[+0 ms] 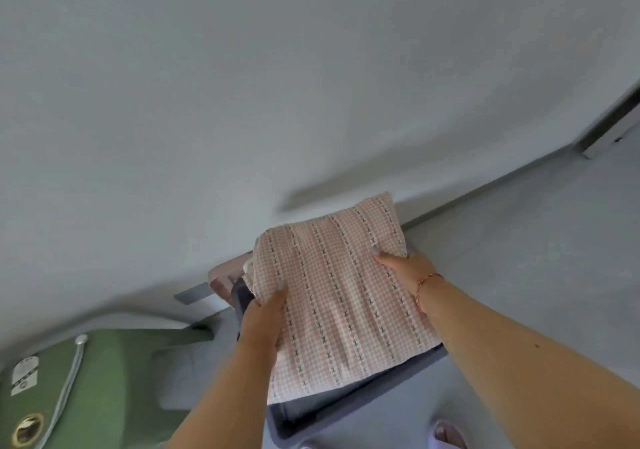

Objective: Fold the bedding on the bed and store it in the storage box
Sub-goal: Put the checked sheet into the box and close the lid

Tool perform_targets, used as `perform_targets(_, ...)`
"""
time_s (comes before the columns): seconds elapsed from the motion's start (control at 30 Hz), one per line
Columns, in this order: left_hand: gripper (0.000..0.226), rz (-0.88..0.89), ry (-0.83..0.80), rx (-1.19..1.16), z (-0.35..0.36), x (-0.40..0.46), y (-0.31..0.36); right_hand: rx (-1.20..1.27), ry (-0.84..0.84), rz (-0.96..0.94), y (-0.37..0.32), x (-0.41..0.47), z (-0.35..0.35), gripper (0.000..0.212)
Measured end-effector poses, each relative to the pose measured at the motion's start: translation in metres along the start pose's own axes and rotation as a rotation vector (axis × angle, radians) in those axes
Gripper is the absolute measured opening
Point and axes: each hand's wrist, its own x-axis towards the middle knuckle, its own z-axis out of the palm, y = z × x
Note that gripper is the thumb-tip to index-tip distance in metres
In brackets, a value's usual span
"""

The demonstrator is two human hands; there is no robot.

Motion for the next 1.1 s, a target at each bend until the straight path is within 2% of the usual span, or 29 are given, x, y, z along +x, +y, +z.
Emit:
perform_targets(0.07, 0.020, -0.010, 0.012, -0.013, 0.007, 0.010, -0.011, -0.053, -0.035, 0.025, 0.012, 0.025, -0.002, 0.057)
perform_targets(0.1, 0.017, -0.017, 0.031, -0.017, 0.011, 0.014, -0.018, -0.079, -0.058, 0.037, 0.018, 0.037, -0.002, 0.058)
perform_targets(0.33, 0.039, -0.028, 0.175, -0.038, 0.039, 0.068, -0.078, -0.212, -0.178, 0.052, 0.067, 0.114, -0.012, 0.058)
perform_targets(0.43, 0.033, -0.033, 0.186, -0.052, 0.048, 0.103, -0.102, -0.225, -0.178, 0.016, 0.091, 0.151, -0.011, 0.055)
perform_targets(0.5, 0.024, -0.034, 0.208, -0.049, 0.049, 0.130, -0.121, -0.252, -0.152, 0.002, 0.114, 0.177, -0.004, 0.044)
perform_targets(0.57, 0.024, -0.006, 0.235, -0.019, 0.048, 0.160, -0.144, -0.300, -0.133, 0.002, 0.141, 0.202, 0.005, 0.036)
perform_targets(0.6, 0.027, -0.003, 0.251, 0.020, 0.046, 0.173, -0.157, -0.319, -0.127, 0.006, 0.156, 0.213, 0.009, 0.040)
perform_targets(0.63, 0.032, -0.004, 0.285, 0.106, 0.046, 0.186, -0.167, -0.355, -0.100, 0.002, 0.168, 0.223, 0.013, 0.048)
perform_targets(0.67, 0.040, -0.020, 0.342, 0.292, 0.046, 0.197, -0.178, -0.429, -0.038, -0.020, 0.181, 0.232, 0.017, 0.059)
perform_targets(0.73, 0.059, -0.025, 0.528, 0.831, 0.048, 0.213, -0.197, -0.777, 0.193, -0.149, 0.206, 0.240, 0.028, 0.080)
perform_targets(0.77, 0.066, 0.053, 0.571, 1.022, 0.054, 0.213, -0.197, -0.982, 0.276, -0.251, 0.208, 0.238, 0.029, 0.082)
perform_targets(0.8, 0.071, 0.191, 0.550, 1.148, 0.058, 0.215, -0.200, -1.128, 0.268, -0.378, 0.212, 0.239, 0.037, 0.080)
perform_targets(0.87, 0.074, 0.365, 0.394, 1.342, 0.069, 0.218, -0.214, -1.271, 0.098, -0.528, 0.222, 0.244, 0.051, 0.074)
perform_targets(0.97, 0.082, 0.336, 0.290, 1.480, 0.069, 0.240, -0.248, -1.361, -0.135, -0.490, 0.246, 0.262, 0.064, 0.072)
perform_targets(1.03, 0.093, 0.348, 0.303, 1.488, 0.068, 0.255, -0.271, -1.389, -0.164, -0.455, 0.269, 0.273, 0.065, 0.073)
perform_targets(1.1, 0.093, 0.377, 0.312, 1.472, 0.068, 0.267, -0.294, -1.404, -0.160, -0.443, 0.293, 0.279, 0.065, 0.073)
